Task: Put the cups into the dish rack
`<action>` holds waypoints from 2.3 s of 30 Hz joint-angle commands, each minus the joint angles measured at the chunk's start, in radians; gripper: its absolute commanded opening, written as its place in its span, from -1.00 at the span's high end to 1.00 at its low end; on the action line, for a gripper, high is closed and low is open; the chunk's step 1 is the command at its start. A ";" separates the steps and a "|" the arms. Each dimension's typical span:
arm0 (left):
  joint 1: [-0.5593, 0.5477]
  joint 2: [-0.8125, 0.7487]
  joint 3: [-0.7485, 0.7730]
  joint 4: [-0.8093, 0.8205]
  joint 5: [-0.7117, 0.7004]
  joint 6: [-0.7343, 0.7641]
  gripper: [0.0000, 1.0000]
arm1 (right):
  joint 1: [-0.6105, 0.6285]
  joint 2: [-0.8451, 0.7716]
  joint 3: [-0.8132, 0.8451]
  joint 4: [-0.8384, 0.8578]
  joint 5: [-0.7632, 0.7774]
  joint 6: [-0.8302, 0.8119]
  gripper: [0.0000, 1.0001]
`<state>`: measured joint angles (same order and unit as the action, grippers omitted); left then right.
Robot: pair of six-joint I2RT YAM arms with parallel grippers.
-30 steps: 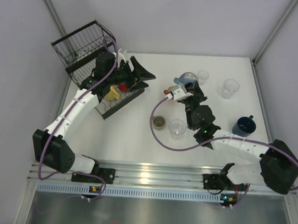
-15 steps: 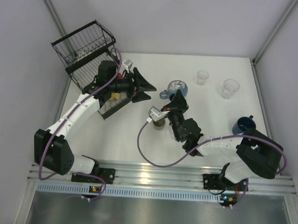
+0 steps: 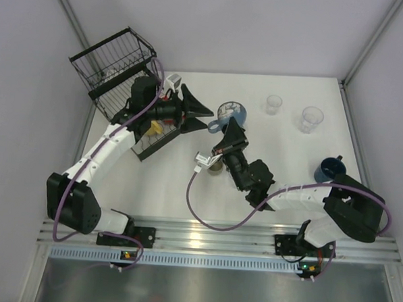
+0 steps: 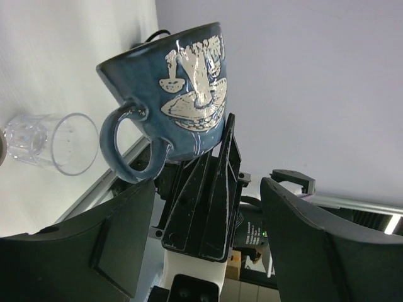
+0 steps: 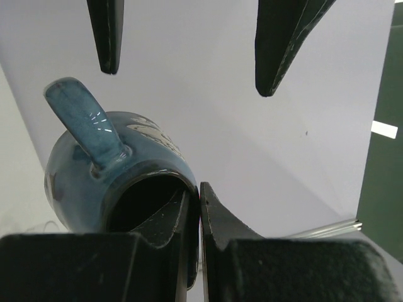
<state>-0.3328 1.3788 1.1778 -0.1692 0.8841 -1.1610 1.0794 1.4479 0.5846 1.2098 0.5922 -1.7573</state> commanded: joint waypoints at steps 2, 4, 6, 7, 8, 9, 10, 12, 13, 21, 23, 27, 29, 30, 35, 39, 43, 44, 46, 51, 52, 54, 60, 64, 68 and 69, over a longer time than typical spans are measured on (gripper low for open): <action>0.005 0.020 0.062 0.129 0.085 -0.028 -0.45 | 0.025 -0.057 0.092 0.501 -0.101 -0.111 1.00; 0.003 0.029 0.071 0.134 0.095 -0.028 -0.42 | 0.030 -0.050 0.109 0.501 -0.118 -0.122 1.00; 0.005 0.028 0.077 0.132 0.096 -0.016 -0.41 | 0.033 -0.052 0.127 0.501 -0.126 -0.126 1.00; 0.005 0.028 0.079 0.134 0.096 -0.008 -0.40 | 0.033 -0.050 0.132 0.501 -0.130 -0.133 1.00; 0.006 0.028 0.080 0.120 0.098 0.000 -0.40 | 0.033 -0.049 0.139 0.501 -0.132 -0.139 1.00; 0.006 0.028 0.083 0.111 0.098 0.020 -0.40 | 0.033 -0.050 0.146 0.501 -0.141 -0.143 1.00; 0.008 0.026 0.086 0.100 0.096 0.029 -0.40 | 0.033 -0.052 0.149 0.499 -0.147 -0.148 1.00; 0.011 0.025 0.086 0.077 0.096 0.050 -0.40 | 0.031 -0.049 0.165 0.499 -0.149 -0.165 1.00; 0.017 0.023 0.086 0.076 0.098 0.052 -0.40 | 0.028 -0.046 0.170 0.499 -0.152 -0.171 1.00; 0.029 -0.007 0.125 0.056 0.128 0.067 -0.50 | -0.006 -0.049 0.184 0.499 -0.154 -0.185 1.00; 0.038 -0.011 0.146 0.016 0.122 0.087 -0.51 | -0.007 -0.050 0.187 0.497 -0.158 -0.188 1.00; 0.055 -0.024 0.172 0.000 0.134 0.077 -0.54 | -0.013 -0.043 0.190 0.497 -0.158 -0.188 1.00; 0.061 -0.030 0.184 0.000 0.134 0.066 -0.54 | -0.013 -0.038 0.190 0.499 -0.158 -0.186 1.00; 0.063 -0.034 0.195 0.002 0.133 0.061 -0.53 | -0.015 -0.038 0.192 0.499 -0.157 -0.186 1.00; 0.078 -0.060 0.198 -0.050 0.113 0.096 -0.49 | -0.022 -0.037 0.218 0.499 -0.152 -0.177 1.00; 0.086 -0.063 0.151 -0.092 0.096 0.144 -0.46 | -0.032 -0.046 0.228 0.499 -0.182 -0.176 1.00; 0.086 -0.044 0.134 -0.050 0.151 0.169 -0.42 | -0.030 -0.057 0.222 0.499 -0.213 -0.163 1.00; 0.086 -0.040 0.128 -0.012 0.179 0.141 -0.42 | -0.030 -0.060 0.216 0.499 -0.212 -0.160 1.00; 0.086 -0.023 0.102 0.198 0.257 0.071 -0.39 | -0.027 -0.063 0.207 0.501 -0.212 -0.151 1.00; 0.084 0.014 0.019 0.461 0.323 -0.143 -0.27 | -0.012 -0.089 0.189 0.501 -0.200 -0.137 1.00; 0.084 0.019 0.017 0.461 0.323 -0.143 -0.26 | -0.012 -0.089 0.189 0.501 -0.200 -0.133 1.00; 0.083 0.028 0.008 0.461 0.335 -0.144 -0.25 | -0.009 -0.099 0.185 0.501 -0.207 -0.131 1.00; 0.075 0.055 0.017 0.464 0.348 -0.152 -0.30 | -0.004 -0.113 0.167 0.499 -0.223 -0.120 1.00; 0.064 0.075 0.034 0.491 0.349 -0.190 -0.30 | 0.007 -0.107 0.152 0.501 -0.226 -0.113 1.00; 0.046 0.097 0.019 0.598 0.354 -0.285 -0.24 | 0.020 -0.097 0.156 0.501 -0.226 -0.113 1.00; 0.031 0.101 0.017 0.626 0.352 -0.307 -0.19 | 0.022 -0.095 0.159 0.501 -0.227 -0.114 1.00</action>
<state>-0.2779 1.4742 1.1828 0.3004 1.2156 -1.3842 1.0824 1.3811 0.7185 1.2324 0.4080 -1.8763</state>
